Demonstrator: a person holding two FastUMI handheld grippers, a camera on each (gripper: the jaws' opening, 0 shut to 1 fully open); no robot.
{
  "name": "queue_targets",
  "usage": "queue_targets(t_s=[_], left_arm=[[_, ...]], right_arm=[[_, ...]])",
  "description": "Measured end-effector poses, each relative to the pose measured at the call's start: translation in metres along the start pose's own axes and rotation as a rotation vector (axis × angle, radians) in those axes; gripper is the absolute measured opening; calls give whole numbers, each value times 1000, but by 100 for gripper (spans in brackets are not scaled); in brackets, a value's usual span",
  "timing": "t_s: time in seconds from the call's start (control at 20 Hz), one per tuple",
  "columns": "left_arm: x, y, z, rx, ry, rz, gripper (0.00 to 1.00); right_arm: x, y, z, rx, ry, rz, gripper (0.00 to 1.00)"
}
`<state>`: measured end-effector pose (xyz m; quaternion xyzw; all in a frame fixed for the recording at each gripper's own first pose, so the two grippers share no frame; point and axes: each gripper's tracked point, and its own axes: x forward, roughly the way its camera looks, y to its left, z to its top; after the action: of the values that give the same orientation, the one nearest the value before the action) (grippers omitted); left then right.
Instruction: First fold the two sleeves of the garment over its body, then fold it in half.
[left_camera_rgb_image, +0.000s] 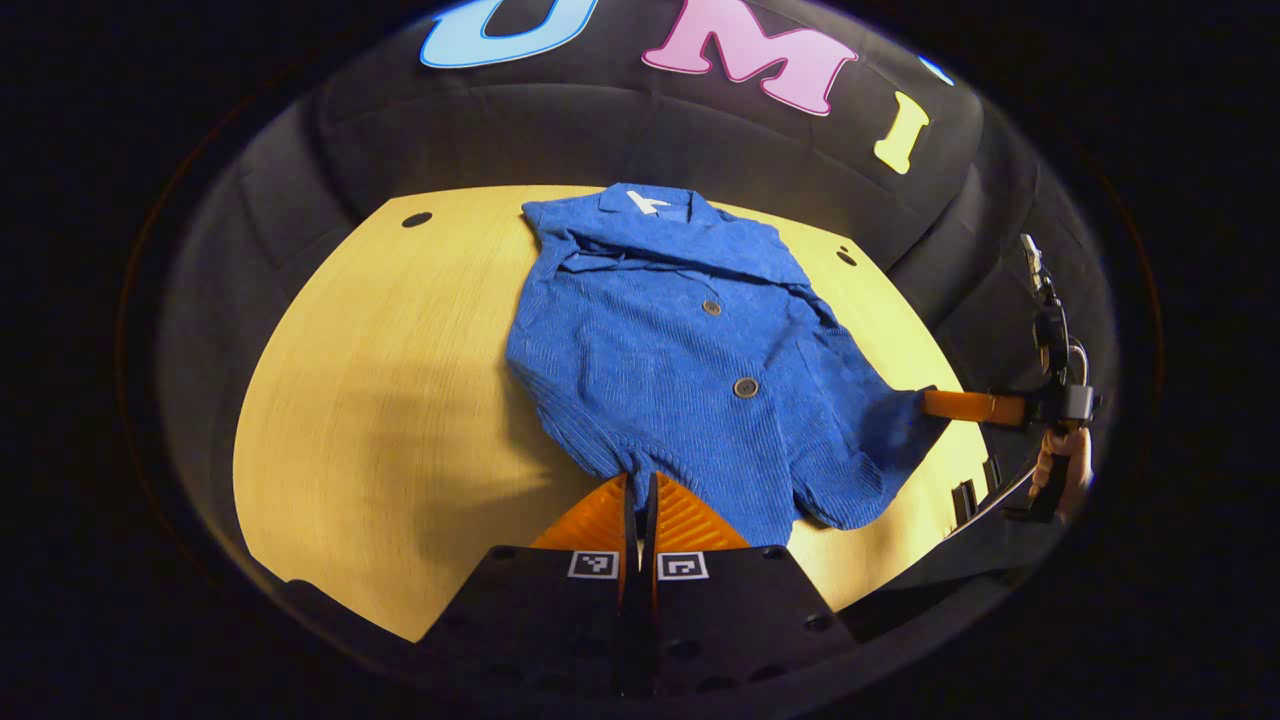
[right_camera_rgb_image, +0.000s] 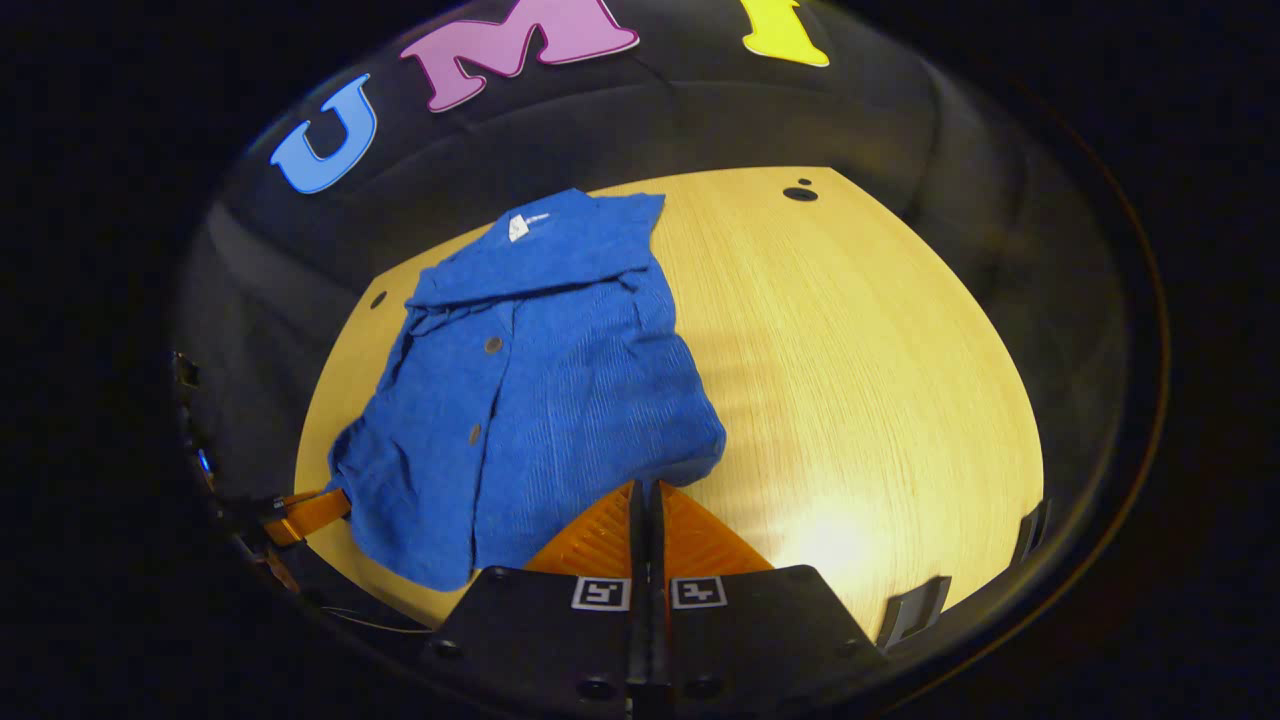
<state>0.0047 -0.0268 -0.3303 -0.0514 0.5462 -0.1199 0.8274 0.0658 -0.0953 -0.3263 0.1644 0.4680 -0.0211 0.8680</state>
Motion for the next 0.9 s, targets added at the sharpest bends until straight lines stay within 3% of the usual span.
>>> queue_targets(t_s=[0.25, 0.5, 0.7, 0.9], left_arm=[[-3, -5, 56, 6, -65, -20, 0], [6, 2, 141, -9, -165, -50, 0], [34, 21, 220, -7, -247, -51, 0], [90, 48, 291, 23, -326, 8, 0]], right_arm=[[0, 21, 71, -22, -98, 42, 1], [14, 46, 144, -54, -172, 90, 1], [36, 64, 218, -90, -255, 124, 0], [80, 72, 304, -132, -387, 118, 0]])
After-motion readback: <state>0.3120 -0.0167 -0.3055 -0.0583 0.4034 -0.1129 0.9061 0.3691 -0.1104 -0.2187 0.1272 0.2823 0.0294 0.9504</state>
